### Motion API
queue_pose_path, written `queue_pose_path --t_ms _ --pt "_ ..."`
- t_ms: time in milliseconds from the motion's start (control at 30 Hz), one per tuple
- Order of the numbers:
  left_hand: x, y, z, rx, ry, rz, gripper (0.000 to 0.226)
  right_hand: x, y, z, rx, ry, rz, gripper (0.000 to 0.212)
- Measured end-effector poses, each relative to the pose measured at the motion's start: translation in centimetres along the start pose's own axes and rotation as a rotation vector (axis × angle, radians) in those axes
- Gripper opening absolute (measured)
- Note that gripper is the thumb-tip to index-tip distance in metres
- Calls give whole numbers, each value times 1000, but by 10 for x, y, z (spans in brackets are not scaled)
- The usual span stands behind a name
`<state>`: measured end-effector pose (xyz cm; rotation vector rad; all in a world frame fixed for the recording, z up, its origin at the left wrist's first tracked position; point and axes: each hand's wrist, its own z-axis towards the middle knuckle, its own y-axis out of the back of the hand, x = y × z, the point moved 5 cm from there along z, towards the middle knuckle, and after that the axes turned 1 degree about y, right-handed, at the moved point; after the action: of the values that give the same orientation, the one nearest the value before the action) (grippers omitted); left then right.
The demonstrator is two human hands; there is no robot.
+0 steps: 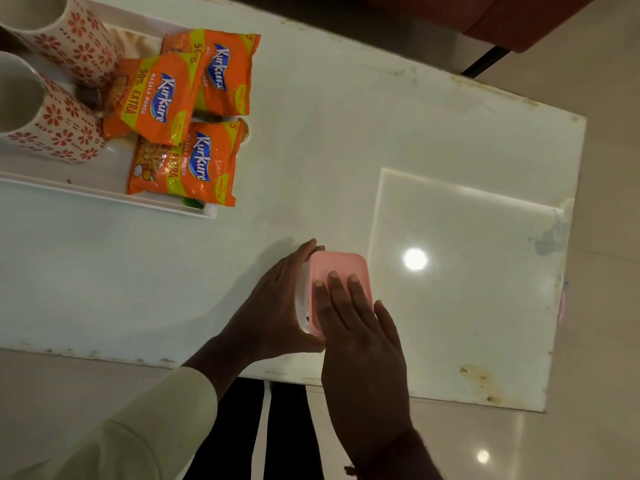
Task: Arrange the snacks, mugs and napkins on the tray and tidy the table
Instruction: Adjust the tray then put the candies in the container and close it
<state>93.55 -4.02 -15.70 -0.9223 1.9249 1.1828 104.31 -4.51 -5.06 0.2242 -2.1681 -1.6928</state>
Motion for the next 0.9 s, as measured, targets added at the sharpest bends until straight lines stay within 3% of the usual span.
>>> queue_pose_path --t_ms 200,433,567,700,800,900 --pt "-4 6 -4 53 -49 42 113 1 -15 -4 12 16 -50 62" --pt "1 20 -9 162 9 121 125 -2 -40 -16 26 37 -98 60" --pt "0 32 -8 143 101 -81 87 -2 -59 -25 114 -7 -127 76" --pt "-9 42 6 -89 184 -185 32 -2 -64 -25 245 -53 -64 99" --pt "-17 42 17 -182 265 -140 25 -3 -55 -27 183 11 12 90" --pt "-16 42 21 -232 342 -171 16 -20 -33 -22 -44 -62 391 60"
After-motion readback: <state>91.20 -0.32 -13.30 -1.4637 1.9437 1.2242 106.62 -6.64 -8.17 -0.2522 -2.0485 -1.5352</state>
